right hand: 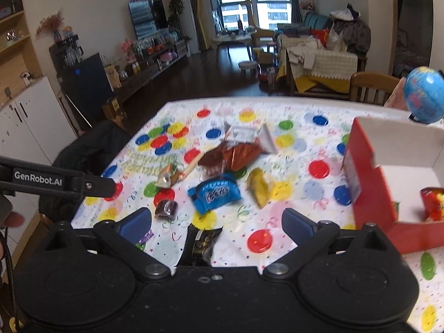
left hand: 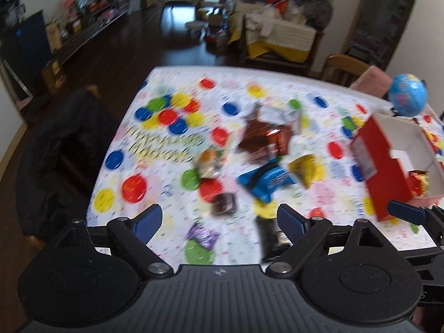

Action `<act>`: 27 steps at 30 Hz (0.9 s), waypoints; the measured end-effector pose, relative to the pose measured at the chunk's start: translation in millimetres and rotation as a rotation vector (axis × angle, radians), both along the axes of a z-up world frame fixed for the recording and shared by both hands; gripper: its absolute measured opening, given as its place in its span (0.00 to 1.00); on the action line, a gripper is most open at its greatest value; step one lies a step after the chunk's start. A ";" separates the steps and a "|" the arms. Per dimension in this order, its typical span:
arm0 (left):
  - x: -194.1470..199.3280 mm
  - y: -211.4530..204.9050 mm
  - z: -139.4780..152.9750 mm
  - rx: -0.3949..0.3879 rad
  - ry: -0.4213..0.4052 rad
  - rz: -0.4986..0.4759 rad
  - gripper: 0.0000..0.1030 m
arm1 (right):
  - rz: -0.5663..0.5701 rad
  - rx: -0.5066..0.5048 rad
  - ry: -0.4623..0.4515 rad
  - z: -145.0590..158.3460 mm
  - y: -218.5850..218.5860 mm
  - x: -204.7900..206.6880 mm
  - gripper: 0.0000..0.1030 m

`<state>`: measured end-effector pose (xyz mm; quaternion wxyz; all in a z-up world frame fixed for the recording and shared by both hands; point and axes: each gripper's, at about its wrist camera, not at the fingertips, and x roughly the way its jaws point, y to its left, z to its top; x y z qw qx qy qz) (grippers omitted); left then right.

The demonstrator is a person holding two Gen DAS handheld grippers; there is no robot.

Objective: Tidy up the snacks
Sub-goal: 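Withdraw both tools from the box back over the snacks, then grasp the purple candy with the left tool while the right tool grasps the black packet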

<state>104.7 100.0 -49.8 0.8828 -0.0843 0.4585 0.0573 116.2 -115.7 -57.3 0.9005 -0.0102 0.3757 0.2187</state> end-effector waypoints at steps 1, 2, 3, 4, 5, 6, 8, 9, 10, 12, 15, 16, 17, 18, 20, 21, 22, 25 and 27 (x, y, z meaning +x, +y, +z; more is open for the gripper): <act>2.5 4.6 -6.4 -0.001 0.017 0.009 0.88 | 0.000 -0.008 0.012 -5.3 4.2 2.3 0.95; 5.0 9.3 -13.4 -0.006 0.035 0.016 0.88 | 0.001 -0.015 0.026 -11.0 8.4 5.0 0.94; 8.1 13.4 -20.8 -0.015 0.053 0.023 0.88 | 0.003 -0.024 0.040 -16.7 12.1 6.9 0.93; 11.0 16.6 -27.7 -0.024 0.069 0.029 0.88 | 0.006 -0.034 0.051 -22.1 15.5 8.7 0.90; 14.1 18.6 -34.8 -0.028 0.084 0.032 0.88 | 0.010 -0.042 0.061 -27.4 19.1 10.8 0.89; 16.8 20.0 -41.7 -0.028 0.097 0.035 0.88 | 0.015 -0.048 0.071 -32.6 22.5 12.7 0.87; 22.7 20.9 -55.2 -0.029 0.123 0.034 0.88 | 0.023 -0.066 0.088 -42.2 29.7 16.4 0.86; 26.0 21.3 -61.9 -0.030 0.137 0.033 0.88 | 0.029 -0.075 0.096 -46.4 32.3 18.1 0.84; 29.3 21.7 -68.5 -0.032 0.151 0.032 0.88 | 0.034 -0.086 0.104 -50.9 35.2 20.5 0.82; 36.1 23.2 -81.8 -0.041 0.182 0.029 0.87 | 0.043 -0.104 0.121 -59.9 40.3 24.7 0.80; 43.1 23.4 -98.3 -0.046 0.229 0.019 0.87 | 0.057 -0.119 0.147 -69.4 46.3 30.8 0.77; 44.2 24.0 -102.1 -0.051 0.235 0.019 0.87 | 0.062 -0.123 0.153 -72.0 48.2 31.9 0.76; 45.3 23.8 -104.5 -0.055 0.239 0.016 0.87 | 0.066 -0.127 0.159 -74.6 49.9 33.1 0.75; 45.9 23.4 -106.2 -0.055 0.239 0.013 0.87 | 0.071 -0.129 0.165 -76.8 52.1 34.8 0.74; 46.5 22.4 -108.1 -0.053 0.236 0.003 0.87 | 0.077 -0.131 0.174 -80.5 54.5 36.7 0.73; 47.0 22.4 -109.0 -0.056 0.234 -0.001 0.84 | 0.080 -0.132 0.179 -81.8 55.8 37.9 0.72; 47.2 22.2 -110.2 -0.058 0.235 -0.006 0.82 | 0.082 -0.133 0.184 -83.8 56.6 38.6 0.72; 47.1 24.9 -116.2 -0.076 0.237 -0.016 0.77 | 0.085 -0.136 0.199 -89.0 58.8 41.7 0.69; 47.0 28.6 -120.9 -0.091 0.243 -0.012 0.67 | 0.085 -0.139 0.208 -92.5 59.8 43.8 0.68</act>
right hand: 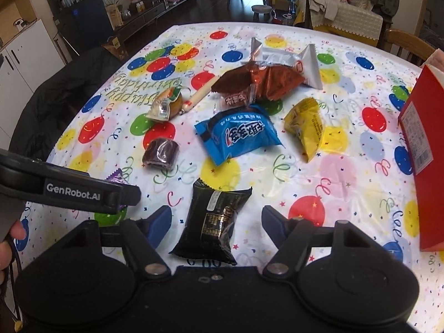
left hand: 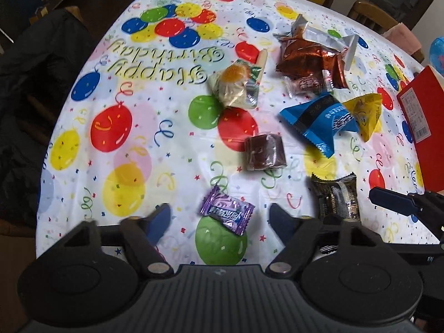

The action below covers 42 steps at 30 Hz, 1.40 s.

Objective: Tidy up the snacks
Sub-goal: 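Grasp the purple candy with the left tool while the right tool grasps the black packet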

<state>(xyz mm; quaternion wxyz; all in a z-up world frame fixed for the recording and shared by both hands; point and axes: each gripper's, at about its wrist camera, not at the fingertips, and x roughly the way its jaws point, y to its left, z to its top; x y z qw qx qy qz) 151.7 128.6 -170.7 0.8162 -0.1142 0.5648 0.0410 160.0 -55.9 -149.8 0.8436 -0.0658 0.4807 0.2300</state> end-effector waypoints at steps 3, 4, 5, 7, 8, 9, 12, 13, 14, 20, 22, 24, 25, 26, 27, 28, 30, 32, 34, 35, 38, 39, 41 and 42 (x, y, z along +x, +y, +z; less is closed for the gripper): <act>-1.2 0.7 0.5 -0.001 -0.018 -0.011 0.62 | -0.004 0.000 0.010 -3.5 0.8 2.5 0.65; -1.2 0.4 0.7 0.004 -0.022 -0.016 0.59 | -0.004 0.000 0.012 -4.6 1.2 2.9 0.63; -1.8 -0.3 1.0 0.010 -0.027 -0.021 0.57 | -0.004 0.000 0.015 -5.0 1.8 3.5 0.61; -4.4 -1.6 1.7 0.018 -0.038 -0.033 0.47 | -0.003 0.000 0.020 -6.4 2.8 3.3 0.53; -5.7 -1.9 1.8 0.021 -0.044 -0.039 0.43 | 0.001 0.000 0.024 -7.4 3.4 2.6 0.51; -7.0 -2.3 2.1 0.025 -0.047 -0.043 0.37 | 0.005 0.000 0.028 -8.3 4.4 1.8 0.46; -8.7 0.5 2.7 0.008 -0.051 -0.041 0.28 | 0.004 0.001 0.024 -9.3 5.2 -0.7 0.39; -8.7 2.1 2.8 0.000 -0.051 -0.036 0.22 | 0.003 0.008 0.023 -9.0 4.4 -1.2 0.34; -8.9 3.7 2.9 -0.010 -0.052 -0.034 0.20 | 0.000 0.014 0.020 -8.7 3.3 -1.7 0.34; -12.9 3.3 8.2 -0.001 -0.076 -0.031 0.14 | -0.018 0.013 0.003 -5.2 -3.2 -7.4 0.32; -14.0 4.1 10.9 0.001 -0.078 -0.023 0.13 | -0.025 0.020 -0.002 -2.1 -6.6 -10.4 0.31; -16.0 4.5 14.6 0.005 -0.086 -0.021 0.12 | -0.031 0.033 -0.011 2.8 -10.4 -14.8 0.31; -17.3 4.8 16.8 0.003 -0.089 -0.021 0.12 | -0.030 0.034 -0.019 5.8 -12.1 -17.7 0.31; -18.8 5.0 19.3 -0.003 -0.093 -0.022 0.11 | -0.029 0.033 -0.027 8.7 -13.9 -20.8 0.31; -20.4 4.7 22.2 -0.002 -0.100 -0.024 0.10 | -0.028 0.033 -0.035 12.3 -15.5 -24.0 0.31; -22.0 3.9 25.1 -0.001 -0.107 -0.027 0.09 | -0.027 0.035 -0.041 15.6 -17.7 -26.8 0.30; -25.2 2.1 30.6 -0.010 -0.118 -0.033 0.09 | -0.029 0.038 -0.053 21.8 -22.1 -32.2 0.30; -28.1 0.3 34.9 -0.014 -0.124 -0.040 0.09 | -0.028 0.044 -0.058 27.2 -26.2 -36.7 0.30; -29.3 0.1 36.2 -0.026 -0.115 -0.045 0.09 | -0.026 0.051 -0.057 29.7 -29.8 -40.1 0.30; -30.3 0.3 36.7 -0.026 -0.114 -0.043 0.09 | -0.026 0.054 -0.055 30.4 -30.6 -41.9 0.30; -31.0 1.2 36.4 -0.031 -0.102 -0.051 0.10 | -0.023 0.066 -0.048 30.9 -30.6 -47.4 0.30; -30.8 1.2 35.4 -0.035 -0.092 -0.060 0.12 | -0.019 0.073 -0.046 31.0 -30.1 -49.6 0.30; -31.3 0.6 32.9 -0.048 -0.081 -0.079 0.18 | -0.016 0.084 -0.042 30.4 -27.5 -53.8 0.30; -31.9 -0.4 31.5 -0.048 -0.076 -0.088 0.28 | -0.015 0.088 -0.039 29.7 -26.4 -55.6 0.30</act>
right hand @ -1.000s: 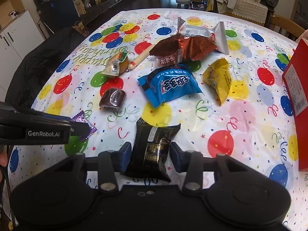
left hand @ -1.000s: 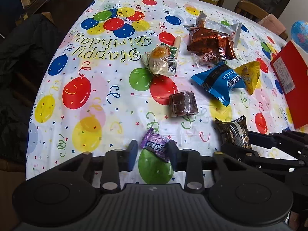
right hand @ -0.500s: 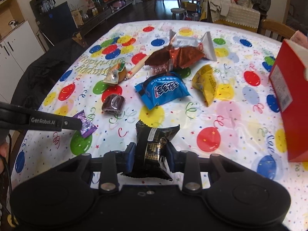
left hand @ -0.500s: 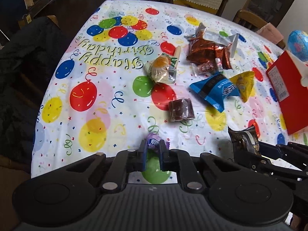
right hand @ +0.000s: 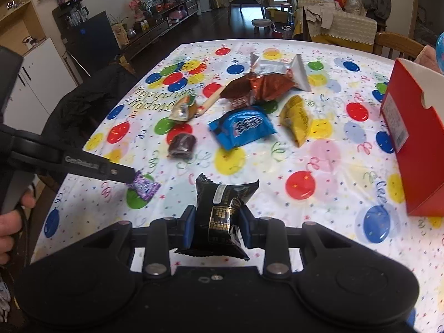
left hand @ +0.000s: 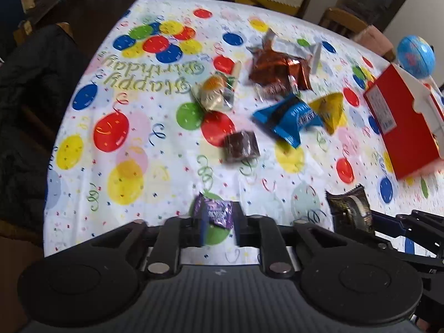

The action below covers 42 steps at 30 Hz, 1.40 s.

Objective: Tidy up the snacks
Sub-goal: 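Grasp the purple candy with the left tool while the right tool grasps the black packet, then carry the purple candy and black packet into the red box and release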

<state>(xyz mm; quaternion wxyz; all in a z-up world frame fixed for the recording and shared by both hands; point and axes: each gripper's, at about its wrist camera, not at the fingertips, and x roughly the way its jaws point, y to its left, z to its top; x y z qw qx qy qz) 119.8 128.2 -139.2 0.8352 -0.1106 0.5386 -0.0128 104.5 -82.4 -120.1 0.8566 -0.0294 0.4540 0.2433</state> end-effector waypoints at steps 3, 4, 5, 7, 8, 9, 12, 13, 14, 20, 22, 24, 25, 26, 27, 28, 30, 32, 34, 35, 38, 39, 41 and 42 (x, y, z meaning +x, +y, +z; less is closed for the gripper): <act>-1.7 -1.8 -5.3 0.001 0.006 -0.009 0.60 | 0.000 0.003 0.009 -2.3 2.5 -5.1 0.30; -1.5 -1.2 -8.0 -0.013 0.010 -0.007 0.65 | -0.002 0.006 0.015 -3.3 2.6 -5.9 0.30; -0.7 -1.0 -10.8 -0.019 0.018 -0.006 0.65 | -0.003 0.008 0.019 -3.8 2.3 -7.1 0.30; 1.1 -2.9 -14.9 0.001 0.017 -0.005 0.65 | -0.007 0.005 0.022 -4.7 3.0 -8.8 0.30; 2.4 -5.2 -16.6 0.026 0.013 -0.012 0.65 | -0.009 0.003 0.021 -5.1 3.3 -9.4 0.30; 3.6 -7.7 -18.6 0.046 0.010 -0.023 0.65 | -0.012 -0.001 0.020 -5.2 3.6 -10.0 0.30; 5.2 -13.9 -21.9 0.087 -0.004 -0.042 0.65 | -0.020 -0.005 0.020 -6.1 2.9 -10.8 0.30; 5.2 -15.1 -22.1 0.093 -0.013 -0.047 0.65 | -0.023 -0.006 0.021 -6.7 2.8 -10.8 0.30; 5.7 -15.9 -23.0 0.096 -0.016 -0.048 0.65 | -0.025 -0.007 0.022 -6.8 2.5 -10.9 0.30; 5.6 -13.9 -30.3 0.083 -0.003 -0.054 0.54 | -0.039 -0.006 0.022 -8.0 1.1 -11.0 0.30; 5.3 -14.5 -30.4 0.094 -0.006 -0.053 0.47 | -0.041 -0.007 0.023 -8.2 1.3 -11.0 0.30; 5.4 -14.7 -30.1 0.110 -0.011 -0.049 0.37 | -0.042 -0.007 0.023 -8.8 1.8 -10.8 0.30; 5.4 -14.8 -30.0 0.121 -0.014 -0.047 0.30 | -0.042 -0.009 0.023 -9.0 2.3 -10.8 0.30; 5.3 -15.2 -29.9 0.128 -0.015 -0.049 0.27 | -0.041 -0.008 0.023 -8.7 2.0 -10.7 0.30; 5.3 -15.5 -29.7 0.125 -0.015 -0.055 0.23 | -0.041 -0.010 0.023 -9.1 2.1 -10.7 0.30; 4.7 -16.1 -29.4 0.125 -0.017 -0.057 0.23 | -0.041 -0.010 0.024 -9.2 2.1 -10.8 0.30; 2.7 -17.6 -28.5 0.132 -0.027 -0.056 0.18 | -0.043 -0.010 0.024 -9.6 1.5 -11.0 0.30; 1.4 -17.1 -27.3 0.115 -0.028 -0.046 0.18 | -0.047 -0.009 0.022 -9.0 1.0 -11.4 0.30; -0.6 -17.1 -25.1 0.106 -0.033 -0.042 0.18 | -0.052 -0.004 0.018 -8.2 -1.6 -11.7 0.30; -1.6 -17.6 -23.5 0.106 -0.036 -0.039 0.18 | -0.056 -0.003 0.016 -7.1 -2.3 -11.7 0.30; -5.0 -18.1 -15.8 0.087 -0.042 -0.028 0.18 | -0.070 0.004 0.012 -4.2 -8.9 -12.3 0.30; -6.0 -18.9 -12.0 0.079 -0.044 -0.026 0.18 | -0.075 0.004 0.010 -2.2 -11.8 -12.8 0.30; -7.8 -23.3 -2.0 0.068 -0.057 -0.031 0.18 | -0.084 0.005 0.002 3.2 -18.4 -13.2 0.30; -8.5 -26.6 4.0 0.068 -0.065 -0.034 0.18 | -0.089 0.007 -0.005 6.5 -22.7 -13.6 0.30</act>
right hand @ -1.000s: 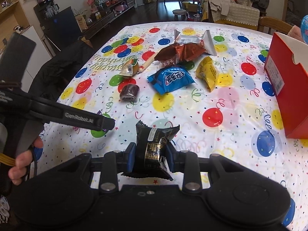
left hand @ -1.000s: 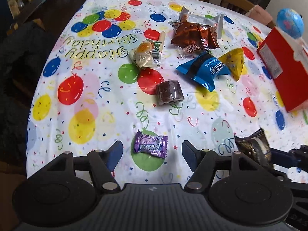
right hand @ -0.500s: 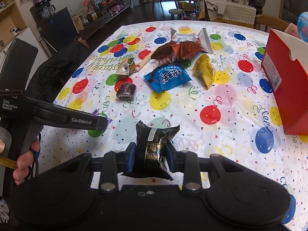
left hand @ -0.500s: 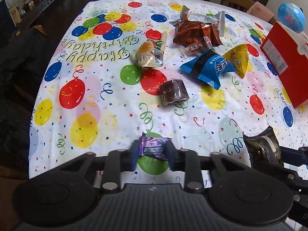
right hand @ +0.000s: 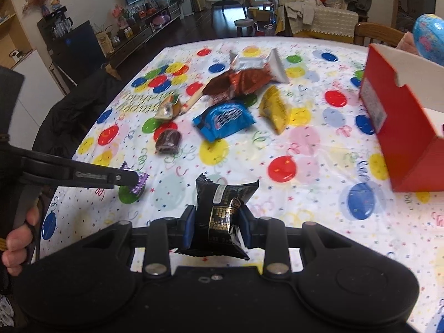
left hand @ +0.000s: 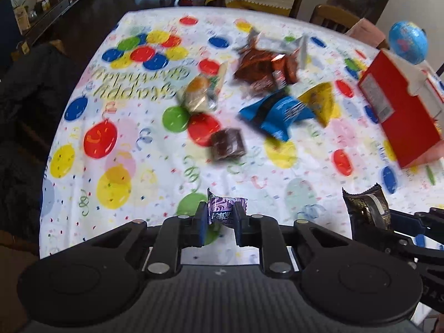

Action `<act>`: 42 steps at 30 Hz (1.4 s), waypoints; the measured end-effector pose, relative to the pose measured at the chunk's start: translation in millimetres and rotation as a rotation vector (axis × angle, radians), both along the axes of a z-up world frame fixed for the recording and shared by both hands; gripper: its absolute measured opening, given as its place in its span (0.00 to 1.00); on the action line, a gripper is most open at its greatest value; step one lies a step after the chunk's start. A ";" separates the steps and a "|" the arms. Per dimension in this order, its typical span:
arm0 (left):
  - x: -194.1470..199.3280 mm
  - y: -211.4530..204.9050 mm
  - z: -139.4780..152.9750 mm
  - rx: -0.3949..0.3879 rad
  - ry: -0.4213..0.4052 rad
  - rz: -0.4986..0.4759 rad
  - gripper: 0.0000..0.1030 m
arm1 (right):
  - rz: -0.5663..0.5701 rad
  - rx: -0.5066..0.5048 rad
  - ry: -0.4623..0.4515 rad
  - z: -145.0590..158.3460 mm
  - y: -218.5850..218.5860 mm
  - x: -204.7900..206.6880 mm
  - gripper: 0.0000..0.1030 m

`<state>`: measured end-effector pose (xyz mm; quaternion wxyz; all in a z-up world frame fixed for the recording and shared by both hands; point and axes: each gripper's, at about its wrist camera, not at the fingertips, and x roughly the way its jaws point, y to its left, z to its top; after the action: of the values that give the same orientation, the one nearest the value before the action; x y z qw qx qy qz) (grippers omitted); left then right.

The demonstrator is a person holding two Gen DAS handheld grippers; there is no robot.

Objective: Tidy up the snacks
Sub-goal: 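Carry the purple candy and black packet into the red box and release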

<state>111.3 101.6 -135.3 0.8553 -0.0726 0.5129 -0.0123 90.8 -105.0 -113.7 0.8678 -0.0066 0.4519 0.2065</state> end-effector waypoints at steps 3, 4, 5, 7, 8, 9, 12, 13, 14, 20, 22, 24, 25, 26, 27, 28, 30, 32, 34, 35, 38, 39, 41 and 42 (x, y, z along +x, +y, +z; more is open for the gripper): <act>0.1 -12.0 20.1 -0.011 -0.028 -0.008 0.18 | -0.016 0.009 -0.018 12.9 -15.0 -1.1 0.30; 0.4 -16.4 27.2 -0.017 -0.040 -0.011 0.18 | -0.021 0.015 -0.027 17.9 -20.9 -1.7 0.30; 1.2 -21.6 34.2 -0.024 -0.053 -0.015 0.18 | -0.026 0.020 -0.037 22.9 -26.6 -2.0 0.30; 3.4 -33.4 47.6 -0.025 -0.080 -0.021 0.18 | -0.039 0.031 -0.054 33.3 -39.0 -1.2 0.30; 5.2 -39.5 53.7 -0.025 -0.091 -0.027 0.18 | -0.044 0.036 -0.064 38.4 -45.4 -0.8 0.30; 6.5 -46.2 59.9 -0.029 -0.104 -0.035 0.18 | -0.049 0.039 -0.076 43.6 -51.6 -0.2 0.30; 12.3 -68.2 76.7 -0.032 -0.138 -0.058 0.18 | -0.065 0.042 -0.115 58.9 -70.7 3.3 0.30; 15.3 -76.2 81.8 -0.033 -0.145 -0.068 0.18 | -0.070 0.042 -0.127 63.8 -77.4 5.0 0.30; 18.4 -84.5 86.8 -0.033 -0.154 -0.077 0.18 | -0.073 0.041 -0.140 68.4 -84.2 6.8 0.30; 40.6 -137.8 111.0 -0.035 -0.201 -0.126 0.18 | -0.102 0.026 -0.197 89.4 -129.1 24.7 0.30; 49.3 -156.9 116.4 -0.035 -0.211 -0.145 0.18 | -0.116 0.023 -0.207 93.9 -145.5 32.6 0.30; 58.9 -176.2 120.3 -0.034 -0.216 -0.162 0.18 | -0.129 0.020 -0.216 97.3 -162.1 41.1 0.30; 63.9 -185.9 121.7 -0.036 -0.217 -0.169 0.18 | -0.137 0.019 -0.220 98.5 -170.4 45.4 0.30; 68.7 -195.7 123.1 -0.036 -0.219 -0.176 0.18 | -0.144 0.020 -0.223 99.7 -179.3 48.8 0.30; 73.7 -205.1 123.8 -0.036 -0.221 -0.184 0.18 | -0.150 0.020 -0.225 100.4 -187.0 53.2 0.30; 78.5 -215.1 124.3 -0.034 -0.222 -0.192 0.18 | -0.157 0.019 -0.227 100.6 -195.0 57.2 0.30; 88.8 -234.1 123.7 -0.032 -0.218 -0.208 0.18 | -0.166 0.015 -0.230 100.2 -210.6 65.5 0.30; 98.5 -252.7 121.9 -0.028 -0.215 -0.227 0.18 | -0.174 0.009 -0.230 98.3 -226.0 73.6 0.30; 108.2 -271.1 117.9 -0.015 -0.209 -0.245 0.18 | -0.179 0.000 -0.229 94.4 -239.1 82.6 0.30; 112.7 -279.2 115.4 -0.011 -0.204 -0.250 0.18 | -0.180 -0.005 -0.226 91.7 -244.8 87.5 0.30; 126.1 -300.4 106.1 0.000 -0.182 -0.260 0.18 | -0.185 -0.020 -0.211 82.1 -260.9 101.8 0.30; 130.4 -306.9 102.1 0.005 -0.173 -0.263 0.18 | -0.187 -0.024 -0.203 79.1 -266.2 106.1 0.30; 137.0 -317.8 93.8 0.011 -0.151 -0.268 0.18 | -0.189 -0.032 -0.193 73.4 -276.0 111.5 0.30; 140.4 -323.5 89.8 0.016 -0.141 -0.270 0.18 | -0.185 -0.030 -0.189 70.3 -280.0 114.1 0.30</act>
<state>251.7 -221.8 -45.5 0.8802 0.0050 0.4569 -0.1283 204.9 -385.1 -43.3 0.9217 0.0027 0.3697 0.1171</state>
